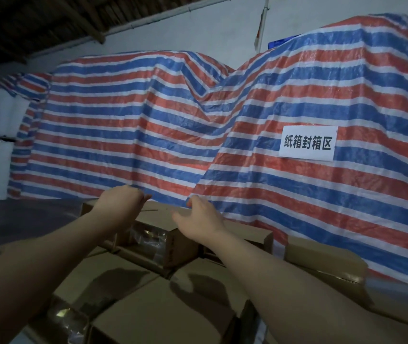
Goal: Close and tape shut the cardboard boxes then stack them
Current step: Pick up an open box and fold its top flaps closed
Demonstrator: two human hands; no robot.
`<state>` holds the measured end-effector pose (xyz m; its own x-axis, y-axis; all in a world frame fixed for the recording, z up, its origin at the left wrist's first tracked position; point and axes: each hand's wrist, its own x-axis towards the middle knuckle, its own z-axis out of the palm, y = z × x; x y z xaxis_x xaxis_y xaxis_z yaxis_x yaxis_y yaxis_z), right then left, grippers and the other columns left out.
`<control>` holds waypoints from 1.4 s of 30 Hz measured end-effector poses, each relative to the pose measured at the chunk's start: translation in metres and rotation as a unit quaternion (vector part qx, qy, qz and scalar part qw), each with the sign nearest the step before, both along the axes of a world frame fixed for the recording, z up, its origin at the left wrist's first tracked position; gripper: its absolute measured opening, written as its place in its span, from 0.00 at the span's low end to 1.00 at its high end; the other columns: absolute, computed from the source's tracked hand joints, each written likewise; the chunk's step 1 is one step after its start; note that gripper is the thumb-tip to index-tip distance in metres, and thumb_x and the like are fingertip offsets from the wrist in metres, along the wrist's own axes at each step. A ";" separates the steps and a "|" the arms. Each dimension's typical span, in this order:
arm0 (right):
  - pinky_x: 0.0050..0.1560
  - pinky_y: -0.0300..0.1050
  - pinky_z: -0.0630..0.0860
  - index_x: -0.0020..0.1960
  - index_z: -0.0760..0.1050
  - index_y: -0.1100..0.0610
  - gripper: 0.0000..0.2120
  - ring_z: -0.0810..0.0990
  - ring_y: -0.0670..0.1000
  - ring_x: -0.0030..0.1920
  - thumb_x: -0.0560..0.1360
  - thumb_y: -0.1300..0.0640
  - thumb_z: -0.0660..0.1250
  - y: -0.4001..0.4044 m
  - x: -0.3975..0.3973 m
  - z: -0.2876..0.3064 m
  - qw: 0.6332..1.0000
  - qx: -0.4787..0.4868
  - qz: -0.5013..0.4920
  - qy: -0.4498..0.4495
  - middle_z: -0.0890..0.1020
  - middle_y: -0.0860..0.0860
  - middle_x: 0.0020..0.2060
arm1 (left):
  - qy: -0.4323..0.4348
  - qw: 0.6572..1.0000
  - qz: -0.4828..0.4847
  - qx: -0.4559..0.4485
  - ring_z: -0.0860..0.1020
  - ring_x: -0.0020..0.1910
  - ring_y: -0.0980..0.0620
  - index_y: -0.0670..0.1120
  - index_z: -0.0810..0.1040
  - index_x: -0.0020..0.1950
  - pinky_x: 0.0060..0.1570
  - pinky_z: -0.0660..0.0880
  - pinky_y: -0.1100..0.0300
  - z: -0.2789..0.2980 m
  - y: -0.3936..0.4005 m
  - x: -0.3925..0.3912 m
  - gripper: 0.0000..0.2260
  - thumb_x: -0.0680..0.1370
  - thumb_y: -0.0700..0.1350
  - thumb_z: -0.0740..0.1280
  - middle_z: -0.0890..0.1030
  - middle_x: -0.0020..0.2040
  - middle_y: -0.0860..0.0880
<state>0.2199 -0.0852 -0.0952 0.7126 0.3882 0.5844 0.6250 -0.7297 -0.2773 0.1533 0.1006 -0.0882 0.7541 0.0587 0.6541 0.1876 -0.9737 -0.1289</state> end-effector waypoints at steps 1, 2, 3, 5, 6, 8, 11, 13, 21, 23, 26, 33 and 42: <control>0.50 0.51 0.74 0.54 0.69 0.47 0.22 0.75 0.51 0.52 0.72 0.31 0.59 0.008 0.007 -0.001 0.999 -0.032 -0.006 0.003 0.75 0.47 0.51 | -0.005 1.000 0.001 -0.005 0.77 0.44 0.57 0.56 0.71 0.67 0.45 0.79 0.61 -0.003 0.003 0.005 0.18 0.79 0.43 0.66 0.76 0.47 0.54; 0.56 0.55 0.73 0.59 0.69 0.47 0.27 0.73 0.54 0.57 0.71 0.29 0.58 0.014 0.014 -0.003 0.998 -0.066 -0.015 0.003 0.75 0.48 0.56 | -0.007 1.000 0.005 -0.023 0.77 0.44 0.57 0.54 0.72 0.65 0.46 0.78 0.61 -0.008 0.006 0.010 0.17 0.77 0.43 0.67 0.76 0.48 0.54; 0.61 0.56 0.71 0.64 0.68 0.47 0.32 0.72 0.55 0.62 0.70 0.27 0.57 0.021 0.020 -0.006 0.995 -0.092 -0.023 0.002 0.74 0.50 0.60 | -0.006 0.999 0.007 -0.038 0.77 0.45 0.57 0.53 0.71 0.65 0.47 0.78 0.61 -0.013 0.008 0.017 0.18 0.76 0.43 0.69 0.76 0.49 0.54; 0.66 0.58 0.65 0.72 0.65 0.47 0.39 0.69 0.57 0.68 0.69 0.25 0.57 0.031 0.030 -0.015 0.993 -0.118 -0.018 0.004 0.72 0.51 0.67 | 0.019 0.999 0.010 -0.029 0.77 0.52 0.54 0.52 0.66 0.69 0.51 0.77 0.58 -0.025 0.013 0.036 0.27 0.73 0.45 0.73 0.77 0.55 0.52; 0.68 0.59 0.64 0.74 0.63 0.47 0.41 0.67 0.58 0.70 0.69 0.25 0.58 0.035 0.034 -0.019 0.992 -0.125 -0.012 0.005 0.71 0.51 0.69 | 0.032 0.999 0.006 -0.018 0.76 0.58 0.51 0.52 0.64 0.71 0.57 0.75 0.55 -0.029 0.015 0.046 0.32 0.72 0.47 0.74 0.76 0.61 0.50; 0.72 0.61 0.63 0.76 0.61 0.47 0.41 0.65 0.59 0.73 0.71 0.26 0.59 0.042 0.041 -0.028 0.990 -0.141 -0.009 0.004 0.69 0.52 0.73 | 0.045 0.999 -0.017 0.007 0.69 0.69 0.49 0.52 0.61 0.75 0.67 0.67 0.51 -0.034 0.019 0.061 0.34 0.73 0.49 0.73 0.70 0.70 0.50; 0.74 0.61 0.62 0.75 0.65 0.49 0.35 0.65 0.59 0.74 0.75 0.30 0.59 0.051 0.042 -0.038 0.986 -0.167 -0.017 0.004 0.70 0.54 0.73 | 0.099 0.993 -0.041 0.053 0.61 0.75 0.47 0.52 0.61 0.76 0.73 0.58 0.46 -0.040 0.026 0.076 0.32 0.75 0.48 0.70 0.63 0.76 0.49; 0.70 0.58 0.66 0.68 0.71 0.50 0.25 0.71 0.58 0.68 0.77 0.36 0.61 0.054 0.039 -0.043 0.987 -0.159 -0.016 0.000 0.75 0.53 0.65 | 0.120 0.991 -0.030 0.057 0.61 0.76 0.47 0.52 0.60 0.77 0.74 0.57 0.45 -0.046 0.030 0.081 0.32 0.76 0.48 0.70 0.63 0.77 0.49; 0.55 0.50 0.78 0.52 0.78 0.53 0.04 0.78 0.52 0.49 0.80 0.55 0.65 0.058 0.027 -0.044 0.993 -0.092 -0.030 -0.062 0.79 0.51 0.46 | 0.062 0.995 -0.023 -0.074 0.73 0.65 0.49 0.53 0.67 0.70 0.65 0.71 0.51 -0.052 0.043 0.081 0.26 0.75 0.49 0.71 0.73 0.67 0.50; 0.47 0.44 0.77 0.52 0.78 0.53 0.03 0.78 0.50 0.46 0.80 0.56 0.65 0.056 0.026 -0.038 0.997 -0.052 -0.024 -0.058 0.79 0.50 0.44 | 0.013 0.991 -0.050 -0.125 0.75 0.61 0.50 0.52 0.69 0.67 0.61 0.74 0.52 -0.048 0.044 0.076 0.20 0.77 0.48 0.68 0.74 0.65 0.50; 0.36 0.38 0.69 0.48 0.75 0.50 0.04 0.74 0.45 0.38 0.80 0.57 0.64 0.049 0.022 -0.019 0.999 -0.017 -0.011 -0.033 0.75 0.47 0.38 | -0.078 0.975 -0.081 -0.192 0.74 0.61 0.49 0.49 0.66 0.69 0.60 0.75 0.49 -0.035 0.043 0.065 0.18 0.80 0.48 0.63 0.71 0.67 0.48; 0.35 0.37 0.67 0.49 0.76 0.52 0.04 0.74 0.44 0.39 0.82 0.56 0.63 0.026 -0.013 0.037 0.999 0.016 0.020 -0.019 0.77 0.48 0.41 | -0.161 0.891 -0.176 -0.386 0.78 0.48 0.54 0.51 0.70 0.59 0.47 0.79 0.52 0.005 0.038 0.017 0.09 0.80 0.48 0.64 0.77 0.50 0.51; 0.38 0.41 0.71 0.52 0.80 0.58 0.08 0.77 0.50 0.45 0.82 0.58 0.62 -0.051 -0.083 0.091 0.996 0.079 0.016 0.025 0.80 0.53 0.44 | -0.072 0.739 -0.311 -0.593 0.76 0.54 0.47 0.46 0.75 0.59 0.58 0.72 0.50 0.047 -0.027 -0.054 0.11 0.82 0.51 0.61 0.78 0.51 0.47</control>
